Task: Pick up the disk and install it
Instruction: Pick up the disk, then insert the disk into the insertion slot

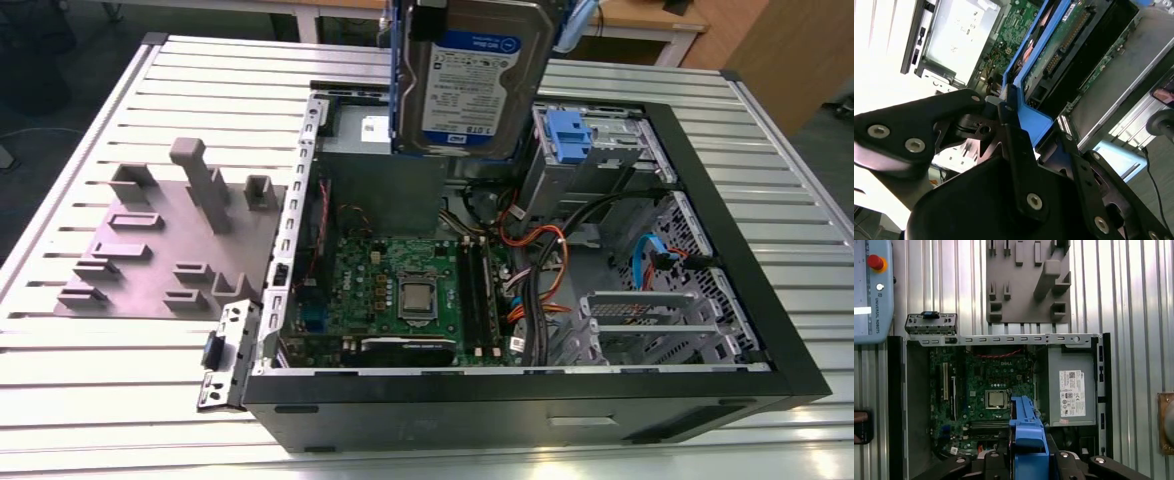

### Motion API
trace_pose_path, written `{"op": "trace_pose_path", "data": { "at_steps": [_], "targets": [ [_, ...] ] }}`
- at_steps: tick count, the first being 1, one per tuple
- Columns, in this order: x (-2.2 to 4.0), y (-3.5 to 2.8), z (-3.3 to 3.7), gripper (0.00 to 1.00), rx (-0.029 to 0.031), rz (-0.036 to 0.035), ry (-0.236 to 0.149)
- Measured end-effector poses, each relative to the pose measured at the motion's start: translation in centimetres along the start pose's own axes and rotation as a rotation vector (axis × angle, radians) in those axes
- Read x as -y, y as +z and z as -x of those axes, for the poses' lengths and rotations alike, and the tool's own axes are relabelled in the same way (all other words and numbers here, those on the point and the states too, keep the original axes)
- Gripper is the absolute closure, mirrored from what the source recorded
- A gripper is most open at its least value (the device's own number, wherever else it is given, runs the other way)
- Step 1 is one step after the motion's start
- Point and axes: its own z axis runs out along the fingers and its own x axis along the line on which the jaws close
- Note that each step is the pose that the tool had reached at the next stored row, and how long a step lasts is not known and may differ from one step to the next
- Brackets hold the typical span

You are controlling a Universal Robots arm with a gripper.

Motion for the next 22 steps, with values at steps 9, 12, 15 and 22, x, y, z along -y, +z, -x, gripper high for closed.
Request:
{"op": "trace_pose_path", "data": {
  "at_steps": [9, 12, 15, 22],
  "targets": [
    [1.6, -0.04, 0.08, 0.64, -0.0001, 0.0, 0.0],
    [1.69, -0.04, 0.08, 0.64, 0.0, 0.0, 0.0],
    [1.71, -0.05, 0.09, 0.64, 0.0, 0.0, 0.0],
    [1.79, -0.04, 0.09, 0.64, 0.0, 0.0, 0.0]
  ]
}}
